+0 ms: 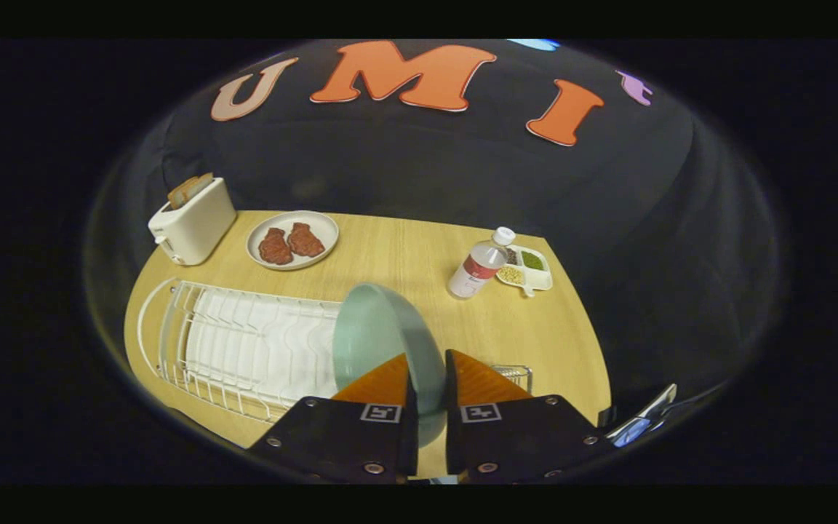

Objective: Take the plate from the dish rack, then take the spoon from the basket and place it into the plate.

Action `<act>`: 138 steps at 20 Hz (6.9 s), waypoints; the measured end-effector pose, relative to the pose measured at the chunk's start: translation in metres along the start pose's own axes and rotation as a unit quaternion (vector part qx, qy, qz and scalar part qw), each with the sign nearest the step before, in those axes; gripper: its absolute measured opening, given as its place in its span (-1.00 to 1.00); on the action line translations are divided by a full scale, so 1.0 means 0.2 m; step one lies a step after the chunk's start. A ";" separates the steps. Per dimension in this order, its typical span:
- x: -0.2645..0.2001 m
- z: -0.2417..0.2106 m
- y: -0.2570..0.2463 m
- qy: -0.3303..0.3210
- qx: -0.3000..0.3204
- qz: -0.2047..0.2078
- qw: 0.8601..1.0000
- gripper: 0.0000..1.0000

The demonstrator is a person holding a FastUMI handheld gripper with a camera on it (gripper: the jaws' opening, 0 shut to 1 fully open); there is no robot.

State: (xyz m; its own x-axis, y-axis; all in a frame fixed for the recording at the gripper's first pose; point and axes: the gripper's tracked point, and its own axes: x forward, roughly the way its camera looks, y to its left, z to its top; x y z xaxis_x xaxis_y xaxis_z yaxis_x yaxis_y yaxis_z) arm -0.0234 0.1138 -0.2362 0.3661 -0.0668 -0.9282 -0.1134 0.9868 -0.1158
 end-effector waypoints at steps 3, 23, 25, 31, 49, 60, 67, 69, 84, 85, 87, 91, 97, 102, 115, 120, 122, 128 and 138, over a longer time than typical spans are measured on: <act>-0.06 -0.04 -0.06 -0.006 0.013 0.000 1.000 -0.69; -0.24 -0.84 -0.29 0.017 0.156 0.190 0.969 -0.70; -0.23 -0.92 -0.28 0.027 0.175 0.208 0.962 -0.70; -0.18 -1.10 -0.18 0.056 0.223 0.262 0.937 -0.70; -0.02 -1.37 0.09 0.095 0.254 0.281 0.921 -0.68; 0.08 -1.18 -0.23 0.021 0.320 0.200 0.926 -0.14; 0.10 -0.86 -0.59 -0.141 0.269 0.090 0.948 0.16; 0.12 -0.80 -0.63 -0.160 0.253 0.077 0.951 0.17; 0.22 -0.64 -0.55 -0.192 0.161 0.057 0.966 -0.71; 0.20 -0.63 -0.53 -0.186 0.158 0.064 0.968 -0.76; 0.15 -0.59 -0.56 -0.191 0.153 0.061 0.968 -0.80; 0.04 -0.53 -0.59 -0.190 0.134 0.056 0.971 -0.80; -0.17 -0.50 -0.62 -0.190 0.129 0.071 0.971 -0.80; -0.33 -0.54 -0.59 -0.189 0.130 0.100 0.968 -0.80; -0.48 -0.90 -0.32 -0.117 0.109 0.210 0.965 -0.80; -0.47 -0.91 -0.12 -0.110 0.072 0.259 0.957 -0.80; -0.45 -0.92 -0.04 -0.105 0.062 0.275 0.954 -0.80; -0.41 -0.96 0.19 -0.081 0.010 0.321 0.943 -0.80; -0.35 -0.96 0.32 -0.092 0.014 0.343 0.935 -0.77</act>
State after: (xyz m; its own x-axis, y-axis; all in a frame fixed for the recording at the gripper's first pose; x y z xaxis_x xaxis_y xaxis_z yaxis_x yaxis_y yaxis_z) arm -0.2330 0.1538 -0.2464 0.3690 0.6068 -0.7040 -0.3567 0.7919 0.4956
